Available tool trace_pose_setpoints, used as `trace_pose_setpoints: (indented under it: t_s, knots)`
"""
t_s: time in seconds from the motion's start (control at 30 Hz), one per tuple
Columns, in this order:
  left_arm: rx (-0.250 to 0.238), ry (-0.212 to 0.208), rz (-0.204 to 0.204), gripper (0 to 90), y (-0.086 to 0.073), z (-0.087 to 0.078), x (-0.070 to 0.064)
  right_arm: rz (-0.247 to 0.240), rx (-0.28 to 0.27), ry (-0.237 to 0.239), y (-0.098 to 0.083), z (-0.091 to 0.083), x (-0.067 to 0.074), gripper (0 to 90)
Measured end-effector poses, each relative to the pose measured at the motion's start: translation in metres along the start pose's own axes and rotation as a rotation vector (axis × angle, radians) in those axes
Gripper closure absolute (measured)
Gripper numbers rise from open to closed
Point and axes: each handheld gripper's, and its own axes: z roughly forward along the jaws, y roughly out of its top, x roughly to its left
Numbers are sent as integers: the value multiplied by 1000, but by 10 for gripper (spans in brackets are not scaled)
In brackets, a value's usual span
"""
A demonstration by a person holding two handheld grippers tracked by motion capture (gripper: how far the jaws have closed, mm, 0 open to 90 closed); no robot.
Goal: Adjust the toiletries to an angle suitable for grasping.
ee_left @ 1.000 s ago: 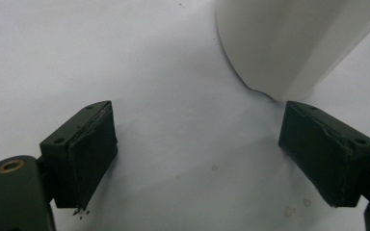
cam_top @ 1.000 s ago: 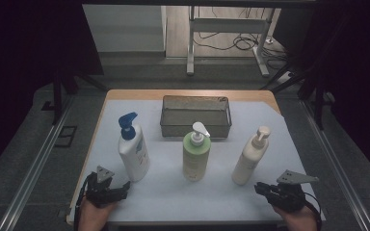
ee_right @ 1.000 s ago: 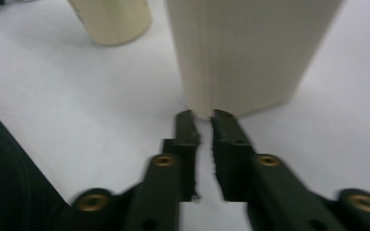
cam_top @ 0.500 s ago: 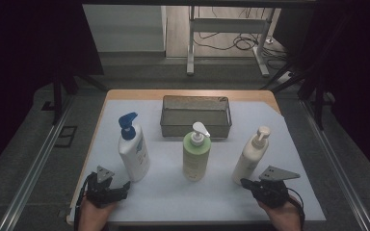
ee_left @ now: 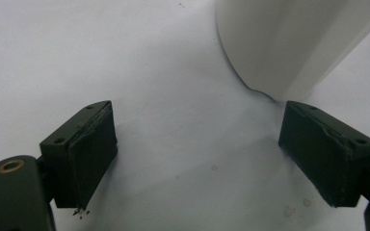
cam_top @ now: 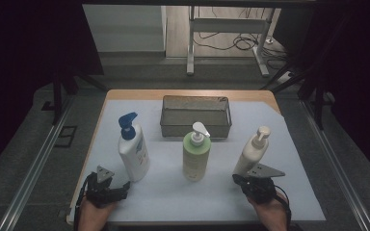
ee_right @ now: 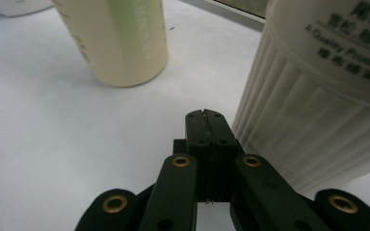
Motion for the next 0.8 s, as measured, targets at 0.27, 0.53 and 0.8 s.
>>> trace_pose_setpoints:
  t_s: [0.27,0.53,0.8]
  knots:
    - [0,0,0,132,0,0,0,4,-2,-33,-1,3,1,897]
    - [0,0,0,132,0,0,0,5,-5,-40,-4,-1,-2,898]
    - [0,0,-1,132,0,0,0,8,2,-53,-8,-6,-7,898]
